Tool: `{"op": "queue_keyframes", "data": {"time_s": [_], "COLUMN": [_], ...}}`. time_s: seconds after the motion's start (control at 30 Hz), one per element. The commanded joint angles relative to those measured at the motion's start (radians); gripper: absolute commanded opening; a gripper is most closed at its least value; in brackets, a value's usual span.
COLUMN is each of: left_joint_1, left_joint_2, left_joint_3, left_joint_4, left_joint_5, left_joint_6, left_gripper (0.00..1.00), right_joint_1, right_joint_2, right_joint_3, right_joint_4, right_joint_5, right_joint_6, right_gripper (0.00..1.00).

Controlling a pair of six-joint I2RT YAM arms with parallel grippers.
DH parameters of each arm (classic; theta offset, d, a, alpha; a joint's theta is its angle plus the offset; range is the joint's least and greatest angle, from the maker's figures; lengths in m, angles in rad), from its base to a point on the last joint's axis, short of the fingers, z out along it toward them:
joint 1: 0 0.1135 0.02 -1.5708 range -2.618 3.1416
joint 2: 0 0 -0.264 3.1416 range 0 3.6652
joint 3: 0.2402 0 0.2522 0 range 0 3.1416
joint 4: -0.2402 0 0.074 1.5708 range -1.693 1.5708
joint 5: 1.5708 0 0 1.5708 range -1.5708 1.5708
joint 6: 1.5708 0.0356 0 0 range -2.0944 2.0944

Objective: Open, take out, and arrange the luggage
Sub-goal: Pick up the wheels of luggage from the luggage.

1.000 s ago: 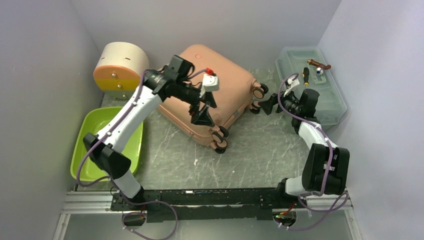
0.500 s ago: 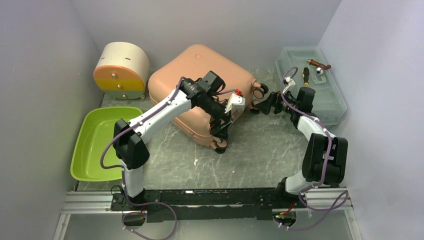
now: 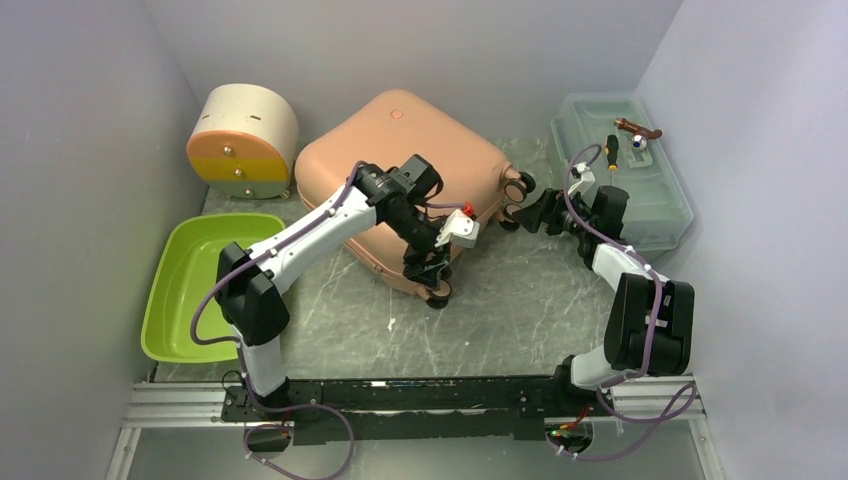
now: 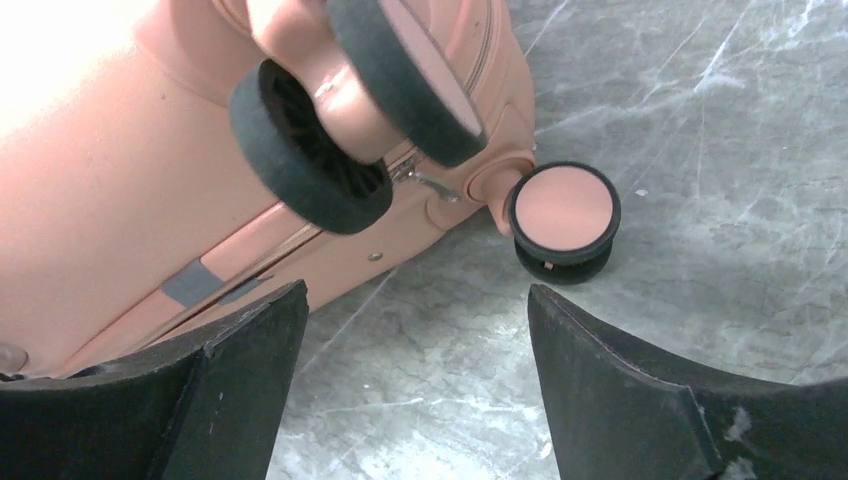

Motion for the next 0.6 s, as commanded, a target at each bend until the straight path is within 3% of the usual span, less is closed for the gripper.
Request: {"op": "queue_keyframes", "data": {"time_s": [0.0,0.23,0.4,0.57], "left_joint_1": [0.057,0.159,0.185,0.190], "left_joint_2": [-0.051,-0.096,-0.121,-0.093], "left_joint_3": [-0.073,-0.080,-0.074,-0.001], "left_joint_4": [-0.298,-0.350,-0.352,-0.370], "left_joint_5": [-0.051,-0.050,-0.087,-0.089], "left_joint_6": [0.004,0.039,0.052,0.053], "left_gripper": [0.72,0.66,0.65,0.71], "right_joint_1": [-0.002,-0.002,0.018,0.024], "right_joint_2": [-0.005,0.008,-0.003,-0.002], "right_joint_3": [-0.033,-0.054,-0.030,-0.025], "right_joint_4": [0.145,0.160,-0.013,-0.035], "right_joint_5": [-0.046,-0.105,-0.080,-0.026], "right_joint_6": [0.081,0.110,0.029,0.021], "right_gripper": [0.82,0.73,0.68,0.69]}}
